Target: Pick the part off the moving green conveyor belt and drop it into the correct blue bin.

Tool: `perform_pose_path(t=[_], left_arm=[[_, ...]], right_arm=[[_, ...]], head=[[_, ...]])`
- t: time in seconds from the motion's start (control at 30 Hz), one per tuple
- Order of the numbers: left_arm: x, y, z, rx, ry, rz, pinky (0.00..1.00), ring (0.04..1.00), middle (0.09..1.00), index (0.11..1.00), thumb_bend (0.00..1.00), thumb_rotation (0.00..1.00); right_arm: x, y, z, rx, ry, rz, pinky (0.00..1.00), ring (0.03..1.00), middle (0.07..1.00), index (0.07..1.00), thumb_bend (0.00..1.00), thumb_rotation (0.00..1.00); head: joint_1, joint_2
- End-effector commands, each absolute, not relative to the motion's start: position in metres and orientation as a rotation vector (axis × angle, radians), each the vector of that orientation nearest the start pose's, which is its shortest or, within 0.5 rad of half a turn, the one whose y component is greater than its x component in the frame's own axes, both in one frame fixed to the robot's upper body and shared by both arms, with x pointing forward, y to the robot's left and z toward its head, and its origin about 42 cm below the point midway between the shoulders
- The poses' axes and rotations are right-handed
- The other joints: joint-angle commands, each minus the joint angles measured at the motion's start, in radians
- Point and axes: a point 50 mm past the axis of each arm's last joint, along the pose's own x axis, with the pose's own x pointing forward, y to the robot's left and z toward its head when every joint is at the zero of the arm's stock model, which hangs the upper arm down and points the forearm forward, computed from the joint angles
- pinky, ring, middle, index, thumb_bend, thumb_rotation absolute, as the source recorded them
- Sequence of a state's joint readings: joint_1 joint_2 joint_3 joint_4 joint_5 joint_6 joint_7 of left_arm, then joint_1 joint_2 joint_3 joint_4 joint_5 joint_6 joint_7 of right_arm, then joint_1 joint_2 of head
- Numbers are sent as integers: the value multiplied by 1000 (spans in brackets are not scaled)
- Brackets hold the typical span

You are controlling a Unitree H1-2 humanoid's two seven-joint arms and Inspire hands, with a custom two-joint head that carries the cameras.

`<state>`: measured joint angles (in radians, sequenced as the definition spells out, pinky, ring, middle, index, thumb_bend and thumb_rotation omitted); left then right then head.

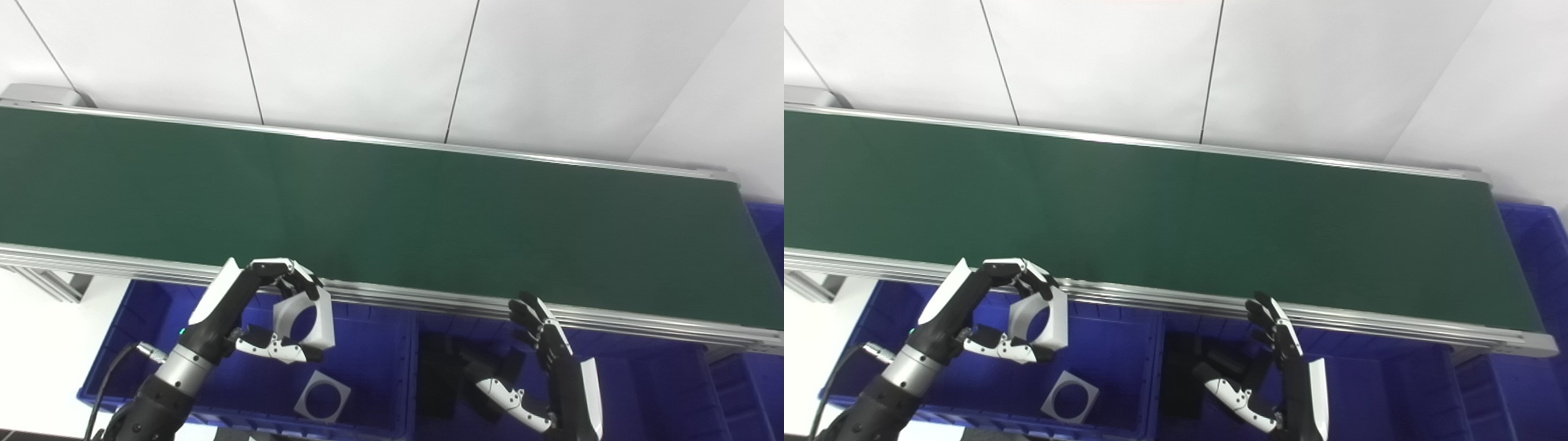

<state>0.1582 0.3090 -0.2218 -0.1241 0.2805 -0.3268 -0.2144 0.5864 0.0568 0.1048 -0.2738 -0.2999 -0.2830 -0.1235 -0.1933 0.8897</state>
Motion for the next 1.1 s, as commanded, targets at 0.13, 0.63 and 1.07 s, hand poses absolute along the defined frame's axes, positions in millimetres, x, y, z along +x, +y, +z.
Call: perform_pose_path(t=[0.13, 0.63, 1.07], left_arm=[[219, 225, 108, 640, -180, -628, 418, 446, 531, 464, 497, 0], [221, 212, 92, 796, -2, -672, 521, 461, 543, 476, 497, 0], [222, 213, 96, 930, 171, -727, 677, 898, 983, 883, 793, 298]], right_arm=[[97, -195, 97, -227, -43, -133, 746, 820, 824, 872, 677, 228], [96, -196, 102, -230, -47, -133, 733, 818, 827, 871, 685, 261], [95, -195, 101, -200, -60, -130, 735, 823, 831, 871, 676, 224]], head=[[11, 8], [36, 23], [40, 20]])
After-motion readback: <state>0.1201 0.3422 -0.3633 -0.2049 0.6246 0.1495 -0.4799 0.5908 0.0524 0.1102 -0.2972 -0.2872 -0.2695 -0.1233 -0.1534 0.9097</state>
